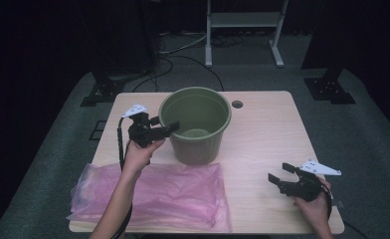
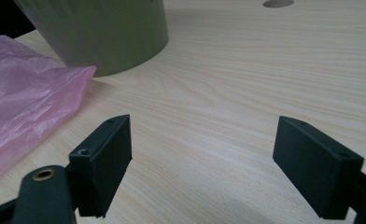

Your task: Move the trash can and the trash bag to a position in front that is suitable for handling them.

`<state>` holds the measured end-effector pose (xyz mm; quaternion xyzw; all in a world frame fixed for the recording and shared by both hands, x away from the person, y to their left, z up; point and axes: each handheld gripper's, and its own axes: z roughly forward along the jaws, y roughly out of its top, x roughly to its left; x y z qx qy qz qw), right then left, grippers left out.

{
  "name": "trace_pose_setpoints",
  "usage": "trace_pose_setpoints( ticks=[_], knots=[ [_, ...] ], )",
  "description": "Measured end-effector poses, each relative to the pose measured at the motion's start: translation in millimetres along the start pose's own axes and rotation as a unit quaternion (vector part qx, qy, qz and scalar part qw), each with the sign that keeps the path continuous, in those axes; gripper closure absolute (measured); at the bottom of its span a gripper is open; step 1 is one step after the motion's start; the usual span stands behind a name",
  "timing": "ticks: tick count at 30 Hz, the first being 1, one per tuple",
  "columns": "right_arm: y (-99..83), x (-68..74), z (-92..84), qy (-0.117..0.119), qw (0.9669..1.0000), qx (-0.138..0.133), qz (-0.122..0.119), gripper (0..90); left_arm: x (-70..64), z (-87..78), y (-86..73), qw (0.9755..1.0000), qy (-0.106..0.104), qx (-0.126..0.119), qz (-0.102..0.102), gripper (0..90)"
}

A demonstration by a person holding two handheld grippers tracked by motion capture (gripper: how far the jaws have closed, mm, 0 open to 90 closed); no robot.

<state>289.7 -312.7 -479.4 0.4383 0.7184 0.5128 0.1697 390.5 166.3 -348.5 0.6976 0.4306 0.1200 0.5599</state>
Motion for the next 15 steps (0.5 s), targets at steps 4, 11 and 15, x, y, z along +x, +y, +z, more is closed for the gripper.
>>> trace_pose_setpoints(
  ticks=[4,11,15],
  knots=[
    [-0.2,-0.3,-0.6,0.000,1.0000,-0.001,-0.001,18.7,-9.9,9.0,-0.5,0.9999,-0.013,0.003,0.002,14.8],
    [-0.2,-1.5,-2.3,-0.001,1.0000,-0.004,0.000,18.7,-26.1,20.1,-2.8,0.9992,-0.036,0.012,0.008,14.8],
    [-0.4,-2.0,-2.2,-0.001,1.0000,-0.005,0.000,18.7,-32.1,22.9,-3.8,0.9987,-0.046,0.016,0.014,14.8]
  ],
)
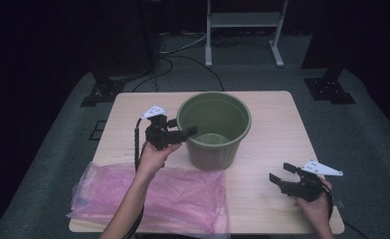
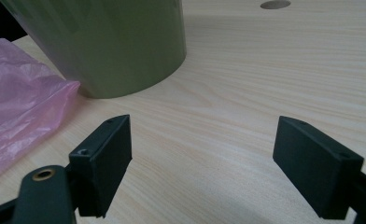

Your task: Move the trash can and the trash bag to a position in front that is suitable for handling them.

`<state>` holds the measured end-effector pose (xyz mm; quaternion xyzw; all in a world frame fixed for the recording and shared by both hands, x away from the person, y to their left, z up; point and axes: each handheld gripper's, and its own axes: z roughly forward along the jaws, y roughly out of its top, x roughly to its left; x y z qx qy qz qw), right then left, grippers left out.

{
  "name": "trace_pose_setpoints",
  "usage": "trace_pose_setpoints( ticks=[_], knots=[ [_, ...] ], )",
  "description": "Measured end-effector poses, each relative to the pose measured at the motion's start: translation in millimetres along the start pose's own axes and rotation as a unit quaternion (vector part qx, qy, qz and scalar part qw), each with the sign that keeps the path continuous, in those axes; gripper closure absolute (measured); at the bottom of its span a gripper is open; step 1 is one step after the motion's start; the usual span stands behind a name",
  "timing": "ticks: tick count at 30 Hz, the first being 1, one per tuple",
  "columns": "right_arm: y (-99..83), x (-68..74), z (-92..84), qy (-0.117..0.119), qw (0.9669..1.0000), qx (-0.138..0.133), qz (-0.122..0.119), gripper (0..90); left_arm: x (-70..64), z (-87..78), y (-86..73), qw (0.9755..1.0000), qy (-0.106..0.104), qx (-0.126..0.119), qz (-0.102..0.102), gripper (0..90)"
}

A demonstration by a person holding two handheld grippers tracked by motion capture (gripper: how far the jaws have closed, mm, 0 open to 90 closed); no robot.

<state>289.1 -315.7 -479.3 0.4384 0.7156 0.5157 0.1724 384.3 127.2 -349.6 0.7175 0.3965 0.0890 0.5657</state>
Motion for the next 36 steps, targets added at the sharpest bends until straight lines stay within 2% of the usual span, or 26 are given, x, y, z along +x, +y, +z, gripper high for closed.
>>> trace_pose_setpoints(
  ticks=[8,14,20,24,30,36],
  knots=[
    [-0.8,0.2,1.1,0.001,1.0000,0.004,0.000,18.7,-2.2,-0.1,-0.1,0.9999,-0.015,0.004,0.000,14.7],
    [-1.2,0.2,1.8,0.002,1.0000,0.004,-0.002,18.7,-0.9,-9.7,1.0,0.9996,-0.019,0.003,0.021,14.7],
    [-1.7,1.0,3.4,0.004,1.0000,0.008,-0.001,18.7,4.9,-30.1,0.7,0.9994,-0.022,-0.010,0.024,14.6],
    [-1.7,1.7,4.3,0.004,0.9999,0.010,-0.001,18.7,8.0,-43.7,0.0,0.9991,-0.024,-0.014,0.033,14.5],
    [-1.5,3.1,4.5,0.004,0.9999,0.011,-0.005,18.7,15.8,-63.6,-6.0,0.9975,-0.026,0.002,0.065,14.5],
    [-1.5,3.9,5.7,0.003,0.9999,0.012,-0.006,18.7,32.1,-89.4,-22.3,0.9944,-0.033,0.033,0.094,14.5]
  ],
)
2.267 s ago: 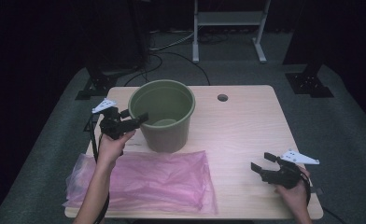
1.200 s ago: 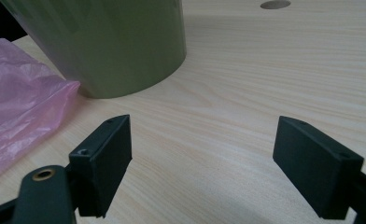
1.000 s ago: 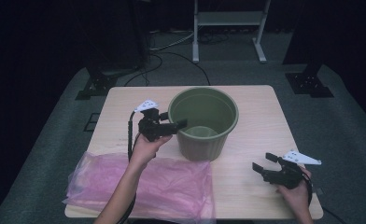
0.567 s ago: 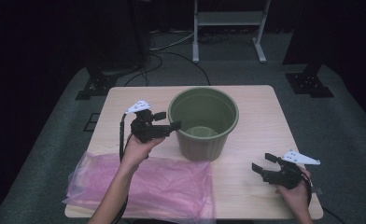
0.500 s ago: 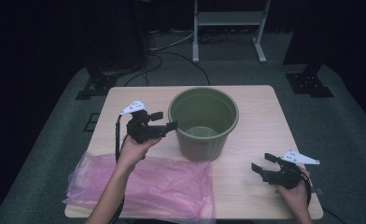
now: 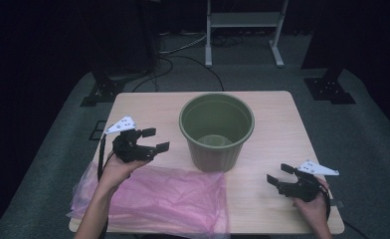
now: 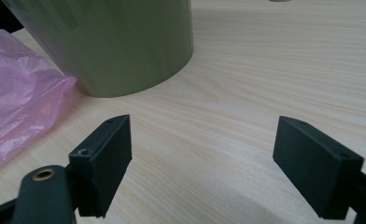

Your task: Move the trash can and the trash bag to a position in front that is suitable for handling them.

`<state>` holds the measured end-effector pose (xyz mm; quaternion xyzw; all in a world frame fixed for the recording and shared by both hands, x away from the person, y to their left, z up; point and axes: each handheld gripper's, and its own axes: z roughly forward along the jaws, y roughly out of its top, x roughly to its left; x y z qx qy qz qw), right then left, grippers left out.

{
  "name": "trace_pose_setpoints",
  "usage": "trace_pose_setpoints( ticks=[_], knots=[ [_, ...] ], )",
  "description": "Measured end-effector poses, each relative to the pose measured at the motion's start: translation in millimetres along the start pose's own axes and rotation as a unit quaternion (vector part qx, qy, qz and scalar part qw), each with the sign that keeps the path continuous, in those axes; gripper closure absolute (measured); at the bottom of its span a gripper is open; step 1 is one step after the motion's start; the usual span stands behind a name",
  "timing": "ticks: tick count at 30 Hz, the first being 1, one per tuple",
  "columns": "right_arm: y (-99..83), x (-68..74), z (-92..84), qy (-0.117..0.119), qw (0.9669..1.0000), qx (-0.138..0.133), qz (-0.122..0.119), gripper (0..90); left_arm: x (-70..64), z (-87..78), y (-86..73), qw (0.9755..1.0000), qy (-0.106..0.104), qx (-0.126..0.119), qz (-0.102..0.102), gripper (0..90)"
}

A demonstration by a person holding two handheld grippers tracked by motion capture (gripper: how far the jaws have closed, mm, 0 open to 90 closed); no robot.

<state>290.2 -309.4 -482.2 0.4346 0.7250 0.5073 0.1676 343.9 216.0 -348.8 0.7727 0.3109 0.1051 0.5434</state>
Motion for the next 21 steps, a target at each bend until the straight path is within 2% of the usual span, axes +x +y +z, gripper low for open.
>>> trace_pose_setpoints(
  ticks=[6,11,15,19,21],
  knots=[
    [0.9,2.5,1.8,-0.002,1.0000,0.003,-0.004,18.7,14.8,-18.5,-27.5,0.9997,-0.003,0.026,0.003,14.5],
    [1.7,4.4,2.5,-0.003,1.0000,0.004,-0.006,18.7,18.5,-25.1,-51.6,0.9978,-0.023,0.056,0.027,14.6],
    [1.8,5.4,3.5,-0.003,1.0000,0.006,-0.006,18.7,18.8,-28.2,-66.7,0.9942,-0.053,0.082,0.045,14.6],
    [1.9,6.7,4.6,-0.004,0.9999,0.008,-0.010,18.7,18.3,-30.6,-79.6,0.9892,-0.071,0.109,0.067,14.5],
    [1.9,7.4,5.1,-0.003,0.9999,0.009,-0.010,18.8,19.3,-31.2,-86.8,0.9866,-0.071,0.127,0.074,14.5]
  ],
)
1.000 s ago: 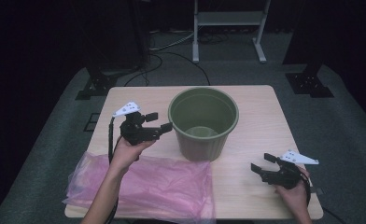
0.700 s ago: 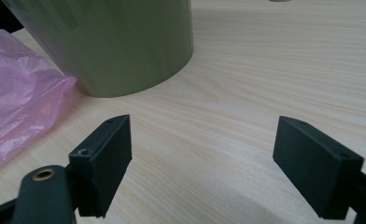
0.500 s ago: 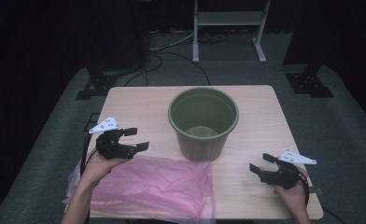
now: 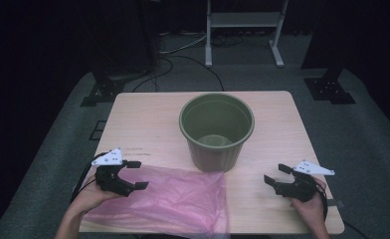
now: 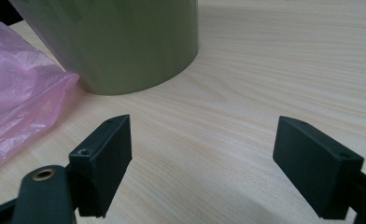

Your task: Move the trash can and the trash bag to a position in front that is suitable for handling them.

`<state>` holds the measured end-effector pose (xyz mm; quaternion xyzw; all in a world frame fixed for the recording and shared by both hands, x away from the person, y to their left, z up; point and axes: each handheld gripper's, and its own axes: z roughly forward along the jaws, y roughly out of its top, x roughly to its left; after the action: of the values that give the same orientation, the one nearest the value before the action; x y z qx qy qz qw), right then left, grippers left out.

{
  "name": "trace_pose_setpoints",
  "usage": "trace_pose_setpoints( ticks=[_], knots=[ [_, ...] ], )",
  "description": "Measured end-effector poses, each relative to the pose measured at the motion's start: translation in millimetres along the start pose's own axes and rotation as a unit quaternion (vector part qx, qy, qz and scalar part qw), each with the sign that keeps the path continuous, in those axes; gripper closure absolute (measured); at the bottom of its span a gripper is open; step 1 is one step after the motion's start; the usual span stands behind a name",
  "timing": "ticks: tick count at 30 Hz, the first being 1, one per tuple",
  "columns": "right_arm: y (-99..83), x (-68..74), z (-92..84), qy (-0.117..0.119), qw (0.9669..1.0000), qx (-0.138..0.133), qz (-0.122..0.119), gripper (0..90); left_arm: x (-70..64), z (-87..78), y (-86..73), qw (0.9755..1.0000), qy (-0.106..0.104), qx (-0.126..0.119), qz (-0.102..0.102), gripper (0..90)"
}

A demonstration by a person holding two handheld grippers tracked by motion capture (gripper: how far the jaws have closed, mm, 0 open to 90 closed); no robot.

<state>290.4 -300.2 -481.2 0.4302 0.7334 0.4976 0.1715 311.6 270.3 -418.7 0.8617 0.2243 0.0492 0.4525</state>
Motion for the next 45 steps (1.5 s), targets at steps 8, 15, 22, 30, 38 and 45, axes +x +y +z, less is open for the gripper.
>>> trace_pose_setpoints(
  ticks=[8,15,22,30,38,45],
  knots=[
    [-0.2,0.9,1.3,0.000,1.0000,0.003,-0.003,18.7,1.5,8.8,-27.5,0.9981,-0.015,0.058,0.015,14.6],
    [0.1,1.7,2.7,0.000,1.0000,0.005,-0.004,18.8,-2.4,17.3,-39.1,0.9941,-0.030,0.096,0.040,14.7],
    [0.3,2.5,3.5,0.001,1.0000,0.006,-0.005,18.8,-9.2,29.1,-42.6,0.9897,-0.024,0.122,0.071,17.6],
    [0.4,3.4,4.0,0.000,0.9999,0.007,-0.010,18.8,-21.0,34.2,-37.5,0.9874,-0.004,0.125,0.097,32.6],
    [0.8,4.4,2.7,0.001,0.9999,0.006,-0.012,18.8,-25.8,35.5,-32.7,0.9870,-0.005,0.130,0.094,70.4],
    [0.7,3.8,3.2,0.003,0.9999,0.009,-0.013,18.8,-24.5,39.0,-26.8,0.9866,0.012,0.145,0.074,89.8]
  ],
)
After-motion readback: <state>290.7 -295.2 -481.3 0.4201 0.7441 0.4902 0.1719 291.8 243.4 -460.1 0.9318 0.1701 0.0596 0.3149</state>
